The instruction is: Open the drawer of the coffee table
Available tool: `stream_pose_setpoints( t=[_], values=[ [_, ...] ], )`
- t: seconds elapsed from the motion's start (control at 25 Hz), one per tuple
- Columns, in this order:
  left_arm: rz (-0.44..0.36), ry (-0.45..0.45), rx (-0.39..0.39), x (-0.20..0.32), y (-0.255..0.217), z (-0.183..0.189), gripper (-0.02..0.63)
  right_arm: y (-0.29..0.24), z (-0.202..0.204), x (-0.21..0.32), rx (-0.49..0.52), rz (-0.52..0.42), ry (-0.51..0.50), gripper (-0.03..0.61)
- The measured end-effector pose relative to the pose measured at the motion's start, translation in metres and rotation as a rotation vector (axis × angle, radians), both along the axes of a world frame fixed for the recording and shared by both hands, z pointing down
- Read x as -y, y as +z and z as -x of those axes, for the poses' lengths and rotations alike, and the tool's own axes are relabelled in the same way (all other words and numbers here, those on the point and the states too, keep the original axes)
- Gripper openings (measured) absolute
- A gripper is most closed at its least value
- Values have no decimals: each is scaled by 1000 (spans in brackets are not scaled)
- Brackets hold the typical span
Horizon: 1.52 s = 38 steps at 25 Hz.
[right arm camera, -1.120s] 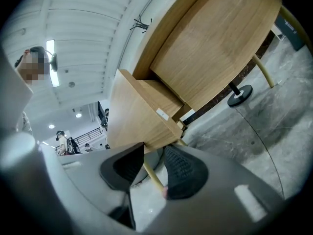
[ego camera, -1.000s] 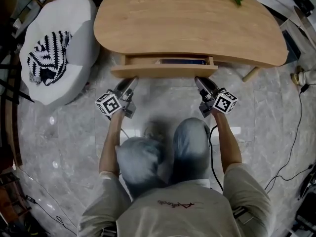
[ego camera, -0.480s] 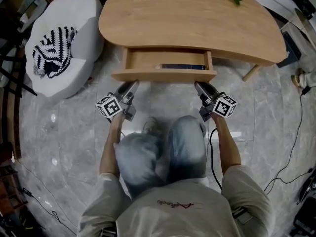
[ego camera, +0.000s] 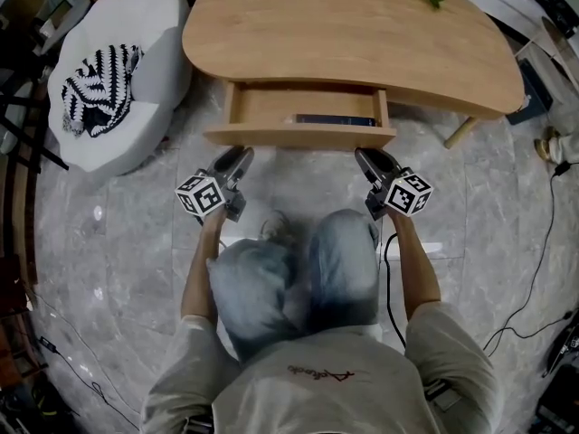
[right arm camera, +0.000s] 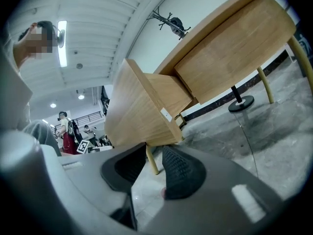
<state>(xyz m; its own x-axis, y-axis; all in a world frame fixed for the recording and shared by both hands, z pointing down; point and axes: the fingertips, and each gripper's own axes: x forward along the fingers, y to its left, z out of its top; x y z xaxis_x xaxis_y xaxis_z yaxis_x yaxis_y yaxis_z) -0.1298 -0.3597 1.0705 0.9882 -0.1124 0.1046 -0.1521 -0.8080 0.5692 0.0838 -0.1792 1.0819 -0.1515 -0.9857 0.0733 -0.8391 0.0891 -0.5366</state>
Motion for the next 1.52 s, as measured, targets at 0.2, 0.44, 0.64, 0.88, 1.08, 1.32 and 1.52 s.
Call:
stream_pose_setpoints(
  t=[0.2,0.44,0.64,0.88,1.08,1.32,1.52],
  values=[
    [-204,35,184,-16,17,12,102,11,1,-7,-181,95,43,53],
    [-453,67,315,-22,28,10,0,21,10,-12,-403,162,33,5],
    [-456,98,304,-24,34,-5,0,26,8,-8,-423,183,26,5],
    [-431,131,323,-13,45,-23,0,39,5,10,-399,240,10,5],
    [-371,196,373,-6,53,-28,0,44,9,25,-353,313,-5,5],
    [-295,219,422,-6,22,-27,0,15,14,26,-301,415,-23,5],
    [-222,210,451,-5,-31,-17,0,-43,28,23,-246,482,-4,5]
  ],
)
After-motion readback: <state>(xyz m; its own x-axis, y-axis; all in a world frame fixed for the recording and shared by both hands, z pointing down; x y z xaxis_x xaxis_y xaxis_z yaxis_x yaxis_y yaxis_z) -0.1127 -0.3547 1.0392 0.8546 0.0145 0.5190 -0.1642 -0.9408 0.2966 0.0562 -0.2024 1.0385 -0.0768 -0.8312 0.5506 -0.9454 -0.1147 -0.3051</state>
